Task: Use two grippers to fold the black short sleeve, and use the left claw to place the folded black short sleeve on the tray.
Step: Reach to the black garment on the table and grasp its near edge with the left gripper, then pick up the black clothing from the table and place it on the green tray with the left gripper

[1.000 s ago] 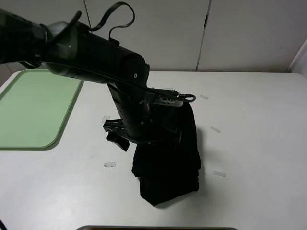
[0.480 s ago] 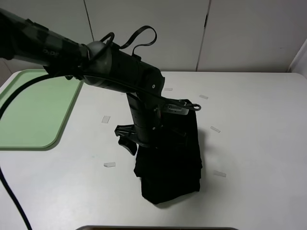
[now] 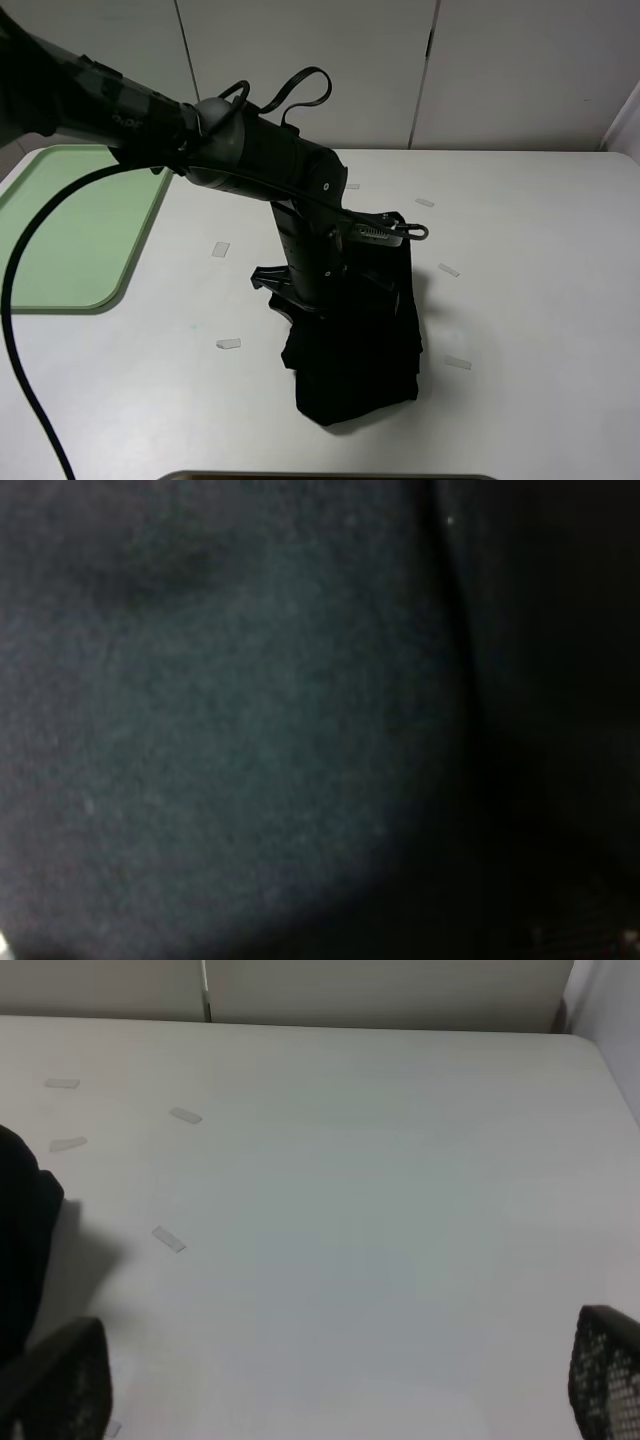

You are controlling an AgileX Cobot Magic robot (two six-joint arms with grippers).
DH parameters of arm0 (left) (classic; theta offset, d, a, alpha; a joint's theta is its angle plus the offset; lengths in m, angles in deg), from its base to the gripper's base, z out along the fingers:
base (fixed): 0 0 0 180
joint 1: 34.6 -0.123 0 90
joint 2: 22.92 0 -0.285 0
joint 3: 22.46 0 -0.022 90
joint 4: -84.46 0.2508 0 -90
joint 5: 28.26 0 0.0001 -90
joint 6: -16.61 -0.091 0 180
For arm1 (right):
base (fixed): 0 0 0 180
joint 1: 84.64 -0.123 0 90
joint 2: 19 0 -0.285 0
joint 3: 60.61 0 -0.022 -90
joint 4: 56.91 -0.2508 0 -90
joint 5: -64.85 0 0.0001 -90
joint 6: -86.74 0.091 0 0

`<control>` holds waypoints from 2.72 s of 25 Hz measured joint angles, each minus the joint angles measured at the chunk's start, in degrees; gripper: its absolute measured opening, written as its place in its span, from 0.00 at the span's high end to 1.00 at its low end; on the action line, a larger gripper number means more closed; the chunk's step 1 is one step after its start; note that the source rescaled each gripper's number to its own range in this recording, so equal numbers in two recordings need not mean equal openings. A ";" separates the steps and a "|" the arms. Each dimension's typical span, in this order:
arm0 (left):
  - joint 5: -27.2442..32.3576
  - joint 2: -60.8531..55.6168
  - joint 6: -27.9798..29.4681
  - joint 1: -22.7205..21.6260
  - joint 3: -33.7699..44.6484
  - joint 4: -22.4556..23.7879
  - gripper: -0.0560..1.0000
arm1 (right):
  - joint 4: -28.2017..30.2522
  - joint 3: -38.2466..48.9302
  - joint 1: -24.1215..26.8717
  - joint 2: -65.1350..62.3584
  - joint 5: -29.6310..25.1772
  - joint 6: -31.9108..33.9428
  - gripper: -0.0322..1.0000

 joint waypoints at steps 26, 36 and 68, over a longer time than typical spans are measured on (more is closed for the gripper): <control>9.07 -1.84 -6.28 -0.22 -0.78 10.86 0.70 | 0.00 0.00 0.00 0.00 0.00 0.00 0.00; 16.29 -6.06 -8.02 -5.02 -1.33 21.13 0.70 | 0.00 0.00 0.00 0.00 0.00 0.00 0.00; 19.86 -12.40 -21.14 -45.26 -1.52 21.34 0.72 | 0.00 0.00 0.00 0.00 0.00 0.00 0.00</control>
